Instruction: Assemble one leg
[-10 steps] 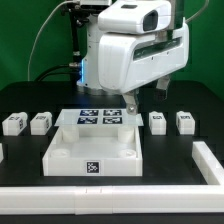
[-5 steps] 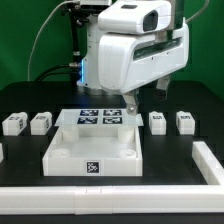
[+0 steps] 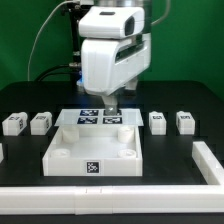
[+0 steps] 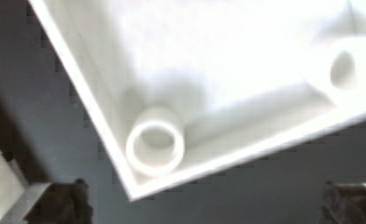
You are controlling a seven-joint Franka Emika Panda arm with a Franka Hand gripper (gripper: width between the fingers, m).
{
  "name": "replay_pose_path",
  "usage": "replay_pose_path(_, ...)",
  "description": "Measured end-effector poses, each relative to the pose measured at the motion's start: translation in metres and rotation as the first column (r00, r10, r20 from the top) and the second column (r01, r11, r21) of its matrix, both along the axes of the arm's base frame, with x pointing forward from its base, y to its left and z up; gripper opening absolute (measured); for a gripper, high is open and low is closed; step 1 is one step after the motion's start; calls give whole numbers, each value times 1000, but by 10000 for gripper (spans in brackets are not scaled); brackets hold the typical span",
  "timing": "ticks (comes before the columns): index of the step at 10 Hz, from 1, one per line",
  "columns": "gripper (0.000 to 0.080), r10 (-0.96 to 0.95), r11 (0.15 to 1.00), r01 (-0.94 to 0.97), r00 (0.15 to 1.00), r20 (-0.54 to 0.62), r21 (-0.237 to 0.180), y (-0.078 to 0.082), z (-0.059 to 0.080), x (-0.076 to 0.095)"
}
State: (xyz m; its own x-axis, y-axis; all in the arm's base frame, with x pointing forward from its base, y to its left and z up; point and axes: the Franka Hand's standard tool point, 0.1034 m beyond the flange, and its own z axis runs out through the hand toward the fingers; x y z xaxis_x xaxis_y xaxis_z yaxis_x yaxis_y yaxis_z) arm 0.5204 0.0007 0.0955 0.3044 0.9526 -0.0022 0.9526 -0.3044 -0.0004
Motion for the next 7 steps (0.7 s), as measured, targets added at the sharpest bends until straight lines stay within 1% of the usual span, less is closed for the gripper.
replay_pose_path(1, 650, 47, 999, -47, 999, -12, 1, -8, -6, -8)
replay_pose_path(5, 650, 32, 999, -32, 999, -11, 1, -6, -6, -7)
replay_pose_path(7, 650, 146, 989, -146, 989, 12, 2, -10, -11, -9)
